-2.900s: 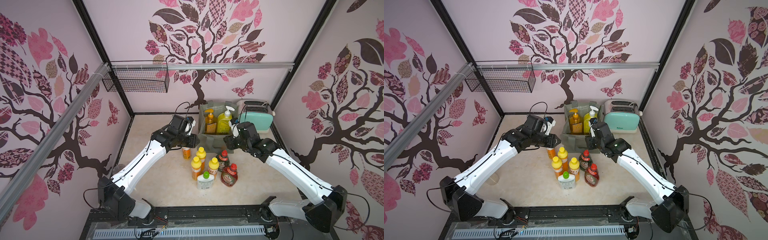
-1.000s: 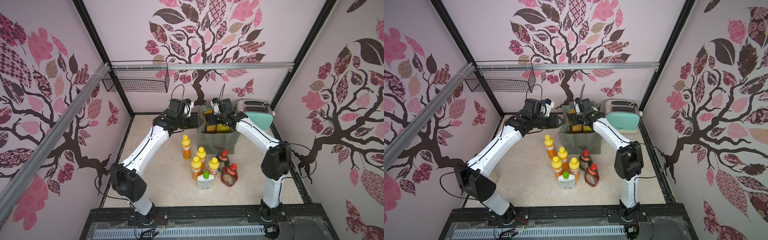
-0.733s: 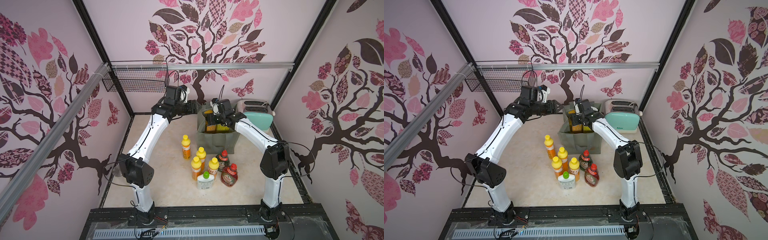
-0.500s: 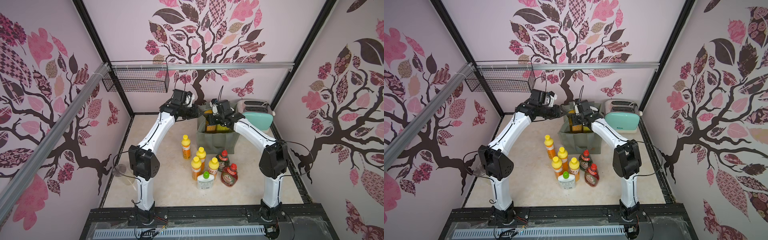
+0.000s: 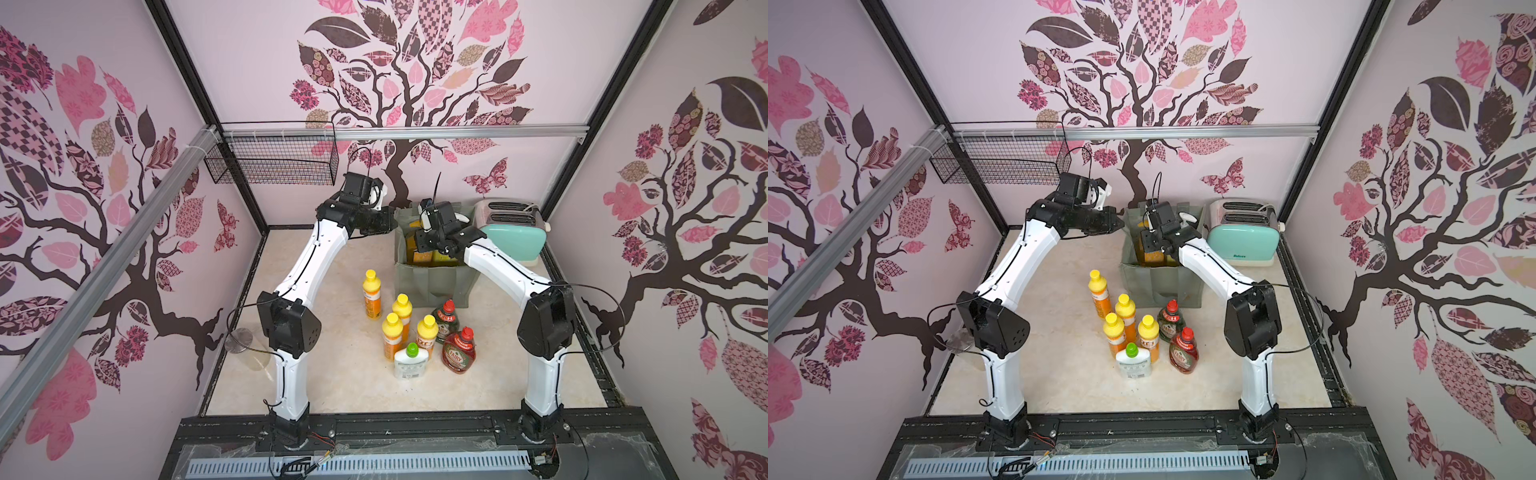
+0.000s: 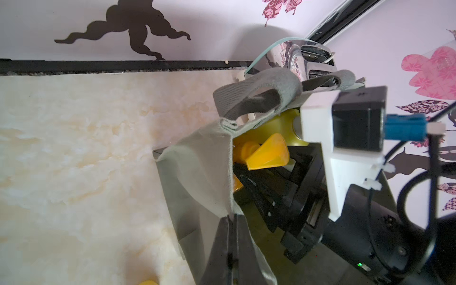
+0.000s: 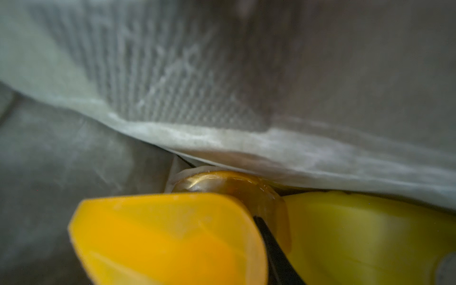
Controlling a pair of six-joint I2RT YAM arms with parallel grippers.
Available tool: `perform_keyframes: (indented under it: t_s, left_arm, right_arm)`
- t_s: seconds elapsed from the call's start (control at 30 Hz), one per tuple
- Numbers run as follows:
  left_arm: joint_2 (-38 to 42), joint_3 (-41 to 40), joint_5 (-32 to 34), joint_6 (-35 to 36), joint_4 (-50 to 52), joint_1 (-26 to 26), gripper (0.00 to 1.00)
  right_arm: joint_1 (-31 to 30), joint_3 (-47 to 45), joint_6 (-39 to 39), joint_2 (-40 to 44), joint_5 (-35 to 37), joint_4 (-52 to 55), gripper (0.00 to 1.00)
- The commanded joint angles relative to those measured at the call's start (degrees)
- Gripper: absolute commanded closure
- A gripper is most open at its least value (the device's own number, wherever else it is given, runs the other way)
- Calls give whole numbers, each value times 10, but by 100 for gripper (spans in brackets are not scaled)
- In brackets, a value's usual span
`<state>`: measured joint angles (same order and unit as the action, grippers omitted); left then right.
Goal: Pack dish soap into the shopping bag
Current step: Adjust the bottle of dish soap in the shopping bag.
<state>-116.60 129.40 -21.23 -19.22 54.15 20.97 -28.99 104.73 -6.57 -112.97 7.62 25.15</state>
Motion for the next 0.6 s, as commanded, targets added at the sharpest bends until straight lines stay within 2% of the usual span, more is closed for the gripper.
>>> perform_keyframes:
  t_s: [0.0,0.2,0.23,0.37,0.4,0.47,0.57]
  left_arm:
    - [6,27,24,20,-2,-8,100]
    - [16,14,29,26,9,-9,100]
    - [18,15,27,26,10,-9,97]
    - [28,14,11,13,0,-9,41]
    - [28,15,3,9,-5,-9,32]
    - [25,15,-16,-6,-17,-9,23]
    - [7,16,-41,-19,-30,-6,18]
  right_arm:
    - [8,49,18,46,88,-13,100]
    - [9,40,6,40,94,-29,100]
    - [8,35,4,40,89,-33,100]
    - [9,6,-6,36,76,-44,100]
    - [11,-2,-8,35,73,-48,100]
    - [15,-14,-15,36,61,-55,100]
    - [17,-19,-20,36,54,-59,100]
